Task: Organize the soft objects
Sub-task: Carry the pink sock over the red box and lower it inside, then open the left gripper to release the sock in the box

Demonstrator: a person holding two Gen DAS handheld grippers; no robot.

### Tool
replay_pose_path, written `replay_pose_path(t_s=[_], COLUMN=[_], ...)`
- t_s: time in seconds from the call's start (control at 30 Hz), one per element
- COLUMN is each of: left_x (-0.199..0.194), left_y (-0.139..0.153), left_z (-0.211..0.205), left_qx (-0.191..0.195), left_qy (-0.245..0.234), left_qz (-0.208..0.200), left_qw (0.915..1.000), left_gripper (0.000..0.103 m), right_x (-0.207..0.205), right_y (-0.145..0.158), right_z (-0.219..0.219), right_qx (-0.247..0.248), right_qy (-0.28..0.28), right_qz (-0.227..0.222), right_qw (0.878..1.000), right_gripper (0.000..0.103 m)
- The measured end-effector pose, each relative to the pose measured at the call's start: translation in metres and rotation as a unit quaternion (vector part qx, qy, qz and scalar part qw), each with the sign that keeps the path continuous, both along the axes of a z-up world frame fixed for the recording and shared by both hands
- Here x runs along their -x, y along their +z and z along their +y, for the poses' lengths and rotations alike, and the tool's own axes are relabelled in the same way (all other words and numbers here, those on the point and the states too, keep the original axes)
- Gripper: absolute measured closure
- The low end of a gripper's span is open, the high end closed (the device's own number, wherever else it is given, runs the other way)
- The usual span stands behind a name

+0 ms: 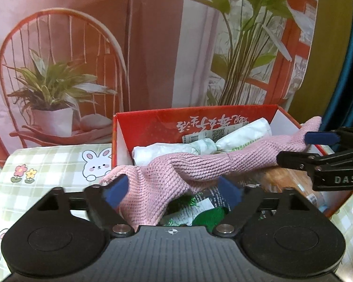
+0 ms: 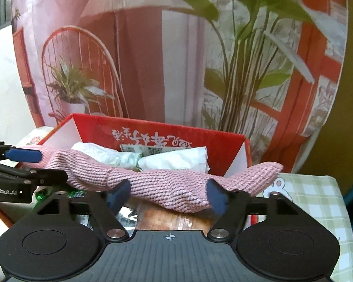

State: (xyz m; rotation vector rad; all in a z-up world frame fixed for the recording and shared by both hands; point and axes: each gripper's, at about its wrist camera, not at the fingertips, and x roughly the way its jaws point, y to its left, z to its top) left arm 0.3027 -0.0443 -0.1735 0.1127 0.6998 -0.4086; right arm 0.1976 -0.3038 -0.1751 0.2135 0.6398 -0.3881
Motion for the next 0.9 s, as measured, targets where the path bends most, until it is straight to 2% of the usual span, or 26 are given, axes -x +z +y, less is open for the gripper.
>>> replay_pose_path(t_s=[0.1,0.5,0.73,0.9], left_x=[0.012,0.074,0.119,0.145], left_y=[0.007,0.02,0.014,-0.005], left_z=[0.001,0.013,0.027,0.033], left_qx=[-0.005,-0.024,-0.003,0.007], left_qy=[0.005,0.022,0.03,0.044], left_qz=[-0.009,-0.044,-0.034,-0.018], left_qw=[0.9999,0.9985,0.999,0.9989], left_gripper=[0.004,0.0,0.0,0.0], right_x=[0.012,0.067,0.111,0.139], right_y=[0.006,0.016,0.01,-0.003], right_z=[0.003,0.025,0.061,0.079], right_qx=[0.006,-0.002,0.036,0.028], right_qy=[-0.009,-0.025,-0.025,-0.033], right_qz=[-0.014,-0.069,-0.107,-0.128], right_qw=[1.0,0.997,0.993,0.991], right_gripper=[0.0,0.0,0.0,0.0])
